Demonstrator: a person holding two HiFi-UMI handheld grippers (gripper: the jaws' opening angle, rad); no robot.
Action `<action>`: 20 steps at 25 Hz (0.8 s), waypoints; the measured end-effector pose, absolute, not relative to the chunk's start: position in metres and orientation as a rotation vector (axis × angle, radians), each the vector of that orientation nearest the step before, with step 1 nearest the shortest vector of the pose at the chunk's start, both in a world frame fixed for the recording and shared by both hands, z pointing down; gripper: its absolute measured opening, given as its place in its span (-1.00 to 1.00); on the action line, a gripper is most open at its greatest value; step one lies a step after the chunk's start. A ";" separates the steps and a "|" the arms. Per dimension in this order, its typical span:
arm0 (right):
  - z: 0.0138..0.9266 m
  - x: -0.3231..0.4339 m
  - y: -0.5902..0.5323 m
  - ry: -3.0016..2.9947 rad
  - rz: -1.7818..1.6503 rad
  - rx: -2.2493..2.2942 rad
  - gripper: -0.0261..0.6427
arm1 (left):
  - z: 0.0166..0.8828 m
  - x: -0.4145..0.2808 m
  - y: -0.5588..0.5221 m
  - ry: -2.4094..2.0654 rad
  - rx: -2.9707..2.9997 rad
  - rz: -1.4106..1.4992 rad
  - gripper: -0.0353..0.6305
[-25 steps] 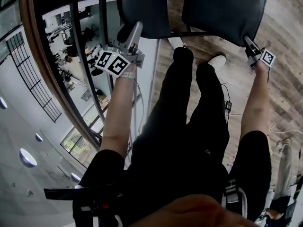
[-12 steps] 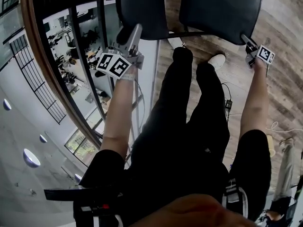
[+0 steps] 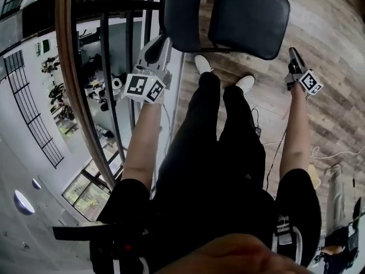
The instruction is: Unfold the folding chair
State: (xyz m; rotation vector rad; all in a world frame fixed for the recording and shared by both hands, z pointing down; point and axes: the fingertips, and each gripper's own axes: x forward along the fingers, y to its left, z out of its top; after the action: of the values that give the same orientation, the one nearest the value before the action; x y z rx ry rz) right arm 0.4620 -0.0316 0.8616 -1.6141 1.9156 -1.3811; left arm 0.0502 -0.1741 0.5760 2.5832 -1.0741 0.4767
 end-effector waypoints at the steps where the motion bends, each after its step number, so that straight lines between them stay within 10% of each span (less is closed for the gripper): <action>1: 0.830 0.458 -0.025 1.924 -1.341 -1.592 -0.80 | 0.563 0.059 -0.163 -1.031 2.612 0.478 -0.85; 20: 0.317 0.175 -0.036 2.708 -0.448 -1.576 -0.90 | 0.325 0.067 -0.059 -0.433 2.846 0.265 -0.88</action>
State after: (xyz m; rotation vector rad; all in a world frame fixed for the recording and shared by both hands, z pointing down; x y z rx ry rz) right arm 0.1747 -0.0361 0.3167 -1.5759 2.7083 -0.4477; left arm 0.0673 -0.0590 0.3249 2.8455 -0.4327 0.2652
